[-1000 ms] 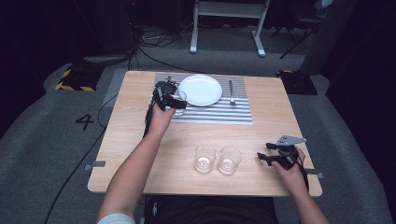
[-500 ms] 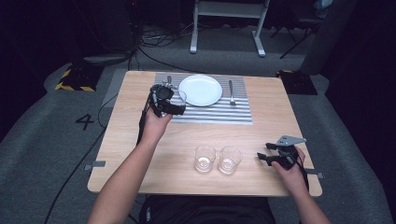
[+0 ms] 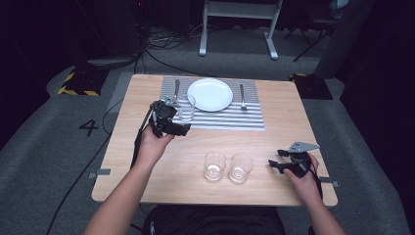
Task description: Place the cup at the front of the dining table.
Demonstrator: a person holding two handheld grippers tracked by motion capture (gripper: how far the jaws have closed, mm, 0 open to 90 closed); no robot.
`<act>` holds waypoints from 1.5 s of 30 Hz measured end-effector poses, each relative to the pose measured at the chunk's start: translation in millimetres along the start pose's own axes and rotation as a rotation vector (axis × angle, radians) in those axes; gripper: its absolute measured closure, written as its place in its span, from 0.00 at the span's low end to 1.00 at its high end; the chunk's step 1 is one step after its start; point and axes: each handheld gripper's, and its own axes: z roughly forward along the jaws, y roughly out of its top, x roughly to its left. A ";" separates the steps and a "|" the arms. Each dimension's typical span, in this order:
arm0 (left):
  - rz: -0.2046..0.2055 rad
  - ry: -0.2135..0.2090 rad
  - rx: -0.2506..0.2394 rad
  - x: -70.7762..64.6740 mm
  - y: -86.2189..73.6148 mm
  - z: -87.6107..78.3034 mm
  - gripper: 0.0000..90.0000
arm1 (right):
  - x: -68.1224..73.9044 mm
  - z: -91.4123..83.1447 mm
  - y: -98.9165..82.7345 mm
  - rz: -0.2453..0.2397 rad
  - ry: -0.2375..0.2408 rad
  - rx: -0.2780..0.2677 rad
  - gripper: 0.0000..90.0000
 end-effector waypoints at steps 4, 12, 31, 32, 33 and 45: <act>0.005 0.003 0.004 -0.2 -9.9 -6.6 0.16 | 0.3 0.3 0.1 0.000 0.000 -0.002 0.39; -0.028 -0.037 0.007 3.3 -24.6 -18.3 0.14 | 0.6 0.3 0.1 -0.001 0.003 -0.002 0.39; -0.060 -0.032 -0.005 21.6 -84.8 -28.2 0.04 | 0.4 0.3 0.2 -0.003 0.010 -0.001 0.39; -0.028 -0.025 0.009 22.5 -91.8 -27.2 0.04 | 0.4 0.3 0.2 -0.004 0.010 -0.001 0.39; -0.028 -0.030 0.015 22.2 -95.2 -26.1 0.04 | 0.7 0.4 0.2 -0.001 0.010 -0.002 0.39; -0.060 -0.050 0.089 25.6 -125.7 -13.4 0.02 | 0.4 0.3 0.0 -0.008 0.008 -0.001 0.39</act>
